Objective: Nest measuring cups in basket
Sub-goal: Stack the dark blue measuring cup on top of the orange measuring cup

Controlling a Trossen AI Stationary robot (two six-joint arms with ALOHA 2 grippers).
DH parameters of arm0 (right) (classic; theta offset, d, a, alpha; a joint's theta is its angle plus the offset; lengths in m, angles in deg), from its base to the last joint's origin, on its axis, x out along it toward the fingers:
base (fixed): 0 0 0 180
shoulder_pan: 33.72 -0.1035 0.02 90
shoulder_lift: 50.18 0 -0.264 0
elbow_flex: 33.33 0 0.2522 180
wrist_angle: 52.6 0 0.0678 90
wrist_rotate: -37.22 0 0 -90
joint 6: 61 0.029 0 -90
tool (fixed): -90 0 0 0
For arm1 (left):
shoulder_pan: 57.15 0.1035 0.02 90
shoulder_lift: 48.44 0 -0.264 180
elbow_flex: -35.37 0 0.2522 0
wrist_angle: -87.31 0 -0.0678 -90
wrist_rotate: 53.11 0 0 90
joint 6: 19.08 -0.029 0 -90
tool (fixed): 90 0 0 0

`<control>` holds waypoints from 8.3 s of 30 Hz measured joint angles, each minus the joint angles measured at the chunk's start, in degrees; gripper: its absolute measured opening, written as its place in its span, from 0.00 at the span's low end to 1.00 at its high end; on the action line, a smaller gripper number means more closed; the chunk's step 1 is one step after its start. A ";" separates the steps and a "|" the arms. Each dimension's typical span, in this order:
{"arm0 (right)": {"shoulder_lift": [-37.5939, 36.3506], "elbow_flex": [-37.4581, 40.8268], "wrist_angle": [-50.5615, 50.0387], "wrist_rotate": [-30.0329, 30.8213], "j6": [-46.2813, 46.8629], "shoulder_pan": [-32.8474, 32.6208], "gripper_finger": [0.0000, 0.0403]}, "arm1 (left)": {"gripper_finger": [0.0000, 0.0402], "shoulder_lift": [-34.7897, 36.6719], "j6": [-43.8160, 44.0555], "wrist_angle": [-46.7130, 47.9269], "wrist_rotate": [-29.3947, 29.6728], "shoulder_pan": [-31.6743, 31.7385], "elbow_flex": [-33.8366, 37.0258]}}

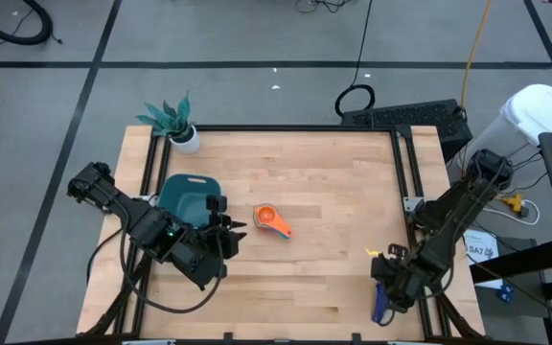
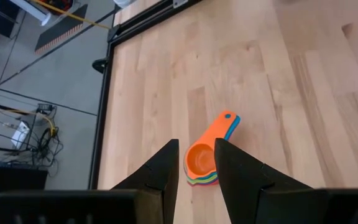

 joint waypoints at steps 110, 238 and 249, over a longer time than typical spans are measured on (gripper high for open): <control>10.38 2.57 24.17 4.59 -3.54 32.52 0.01 | 0.26 -0.44 -7.34 -7.06 -6.14 3.75 -0.04; 1.20 2.28 49.08 1.13 -26.58 37.22 0.00 | 0.26 -7.40 -43.22 -22.98 -31.94 8.30 -0.04; 5.45 2.29 57.69 -3.47 -25.06 38.68 0.00 | 0.26 -10.21 -46.17 -22.85 -35.09 9.65 -0.05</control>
